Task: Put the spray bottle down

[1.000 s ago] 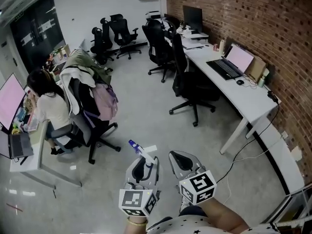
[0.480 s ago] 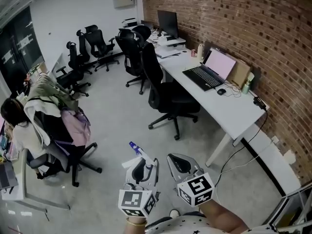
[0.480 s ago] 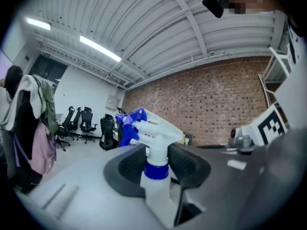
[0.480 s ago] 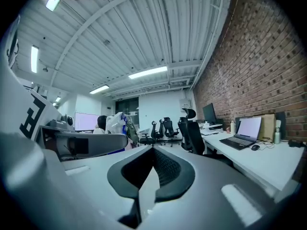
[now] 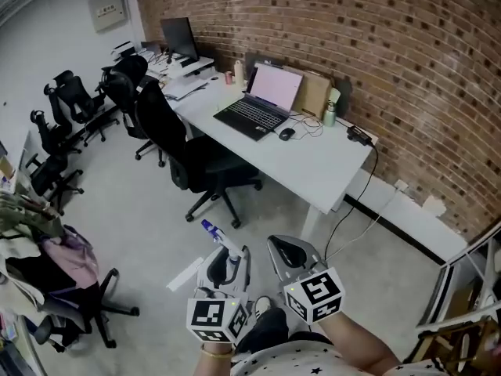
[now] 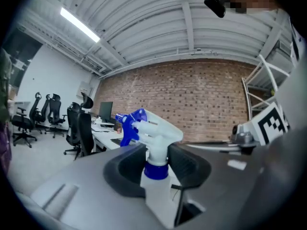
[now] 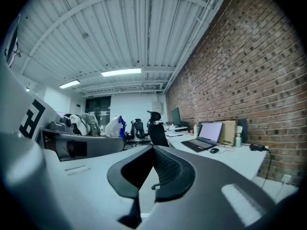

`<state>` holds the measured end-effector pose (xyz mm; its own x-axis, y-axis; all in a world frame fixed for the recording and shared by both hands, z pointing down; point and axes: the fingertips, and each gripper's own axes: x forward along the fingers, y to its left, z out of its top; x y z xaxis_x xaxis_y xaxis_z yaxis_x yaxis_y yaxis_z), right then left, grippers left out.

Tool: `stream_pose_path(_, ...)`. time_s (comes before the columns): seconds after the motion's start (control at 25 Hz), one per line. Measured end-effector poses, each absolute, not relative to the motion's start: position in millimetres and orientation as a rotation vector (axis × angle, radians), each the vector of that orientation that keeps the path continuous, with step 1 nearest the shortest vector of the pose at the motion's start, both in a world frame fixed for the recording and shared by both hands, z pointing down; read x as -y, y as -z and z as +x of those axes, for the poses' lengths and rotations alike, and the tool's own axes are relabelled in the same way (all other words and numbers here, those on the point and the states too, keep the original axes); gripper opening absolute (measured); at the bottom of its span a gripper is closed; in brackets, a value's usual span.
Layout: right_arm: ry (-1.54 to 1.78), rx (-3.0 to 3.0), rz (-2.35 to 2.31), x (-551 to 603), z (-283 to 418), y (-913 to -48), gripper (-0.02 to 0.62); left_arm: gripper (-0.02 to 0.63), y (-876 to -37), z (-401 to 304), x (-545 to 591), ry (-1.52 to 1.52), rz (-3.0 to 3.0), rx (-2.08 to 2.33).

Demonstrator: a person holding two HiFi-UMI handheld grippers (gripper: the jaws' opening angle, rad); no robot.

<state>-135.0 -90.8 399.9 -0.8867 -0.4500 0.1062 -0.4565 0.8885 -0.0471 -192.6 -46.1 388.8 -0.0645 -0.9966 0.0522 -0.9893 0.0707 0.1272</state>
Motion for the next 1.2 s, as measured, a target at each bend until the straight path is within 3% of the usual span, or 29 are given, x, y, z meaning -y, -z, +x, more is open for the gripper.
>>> stream_pose_path(0.48, -0.095, 2.824, 1.120, 270, -65, -405, -0.002, 0.139, -394, -138, 249, 0.028, 2.301, 1.945)
stream_pose_path(1.2, -0.216, 2.665, 1.387, 500, -29, -435, -0.002, 0.140, -422, -102, 508, 0.053, 2.450, 1.787)
